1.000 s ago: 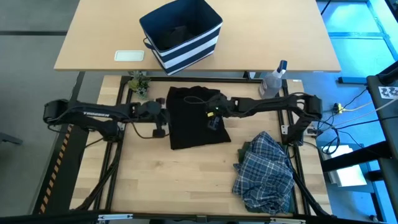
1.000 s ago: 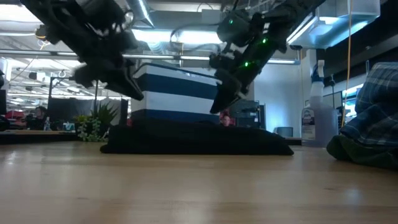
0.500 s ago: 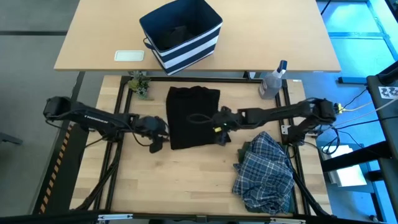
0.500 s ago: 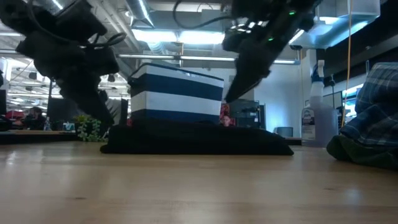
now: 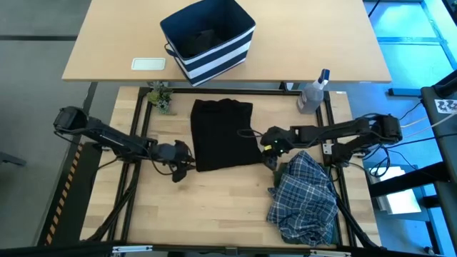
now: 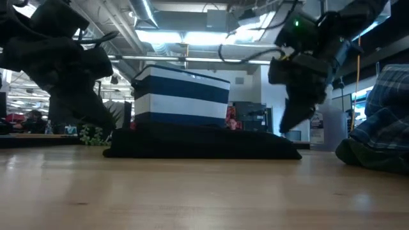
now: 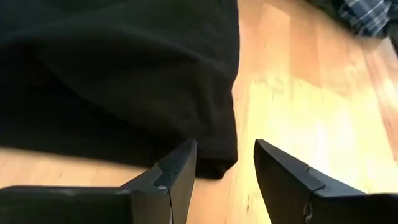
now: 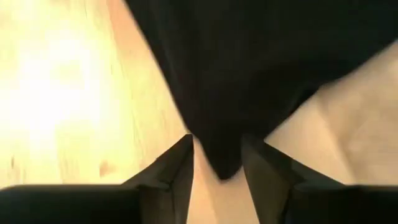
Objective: Fold Laundry from Bin
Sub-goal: Fold the black shirt
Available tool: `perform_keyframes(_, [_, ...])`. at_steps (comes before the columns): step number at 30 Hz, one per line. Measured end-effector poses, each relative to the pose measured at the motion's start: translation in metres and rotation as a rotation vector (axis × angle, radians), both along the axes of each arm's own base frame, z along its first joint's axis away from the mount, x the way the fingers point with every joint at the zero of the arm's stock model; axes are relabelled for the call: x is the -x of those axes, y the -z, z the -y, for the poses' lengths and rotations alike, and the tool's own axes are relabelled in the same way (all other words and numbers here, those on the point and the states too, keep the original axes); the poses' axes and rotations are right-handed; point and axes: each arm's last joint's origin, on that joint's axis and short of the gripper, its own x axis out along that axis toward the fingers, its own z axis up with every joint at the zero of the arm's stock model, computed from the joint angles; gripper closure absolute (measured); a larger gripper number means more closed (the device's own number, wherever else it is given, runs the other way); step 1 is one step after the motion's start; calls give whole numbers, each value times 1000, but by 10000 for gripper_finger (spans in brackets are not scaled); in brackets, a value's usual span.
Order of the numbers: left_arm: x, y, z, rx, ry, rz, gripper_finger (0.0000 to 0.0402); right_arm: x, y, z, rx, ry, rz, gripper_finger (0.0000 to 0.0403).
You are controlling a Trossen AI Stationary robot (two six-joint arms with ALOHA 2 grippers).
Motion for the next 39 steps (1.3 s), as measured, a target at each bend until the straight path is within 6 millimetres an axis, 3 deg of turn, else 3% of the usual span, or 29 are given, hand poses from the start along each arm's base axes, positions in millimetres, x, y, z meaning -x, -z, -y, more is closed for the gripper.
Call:
perform_keyframes(14, [-12,22,4,31,-28,-35,245,8,13,-2,-36,-33,-53,171])
perform_keyframes(19, [-11,30,4,77,-62,-100,245,9,13,-2,-35,-35,-69,170])
perform_keyframes(29, [-15,25,5,92,-79,-27,245,7,15,13,-33,-5,-48,171])
perform_keyframes(39, [-16,25,3,60,-127,-5,245,-11,45,17,-132,-73,-25,180])
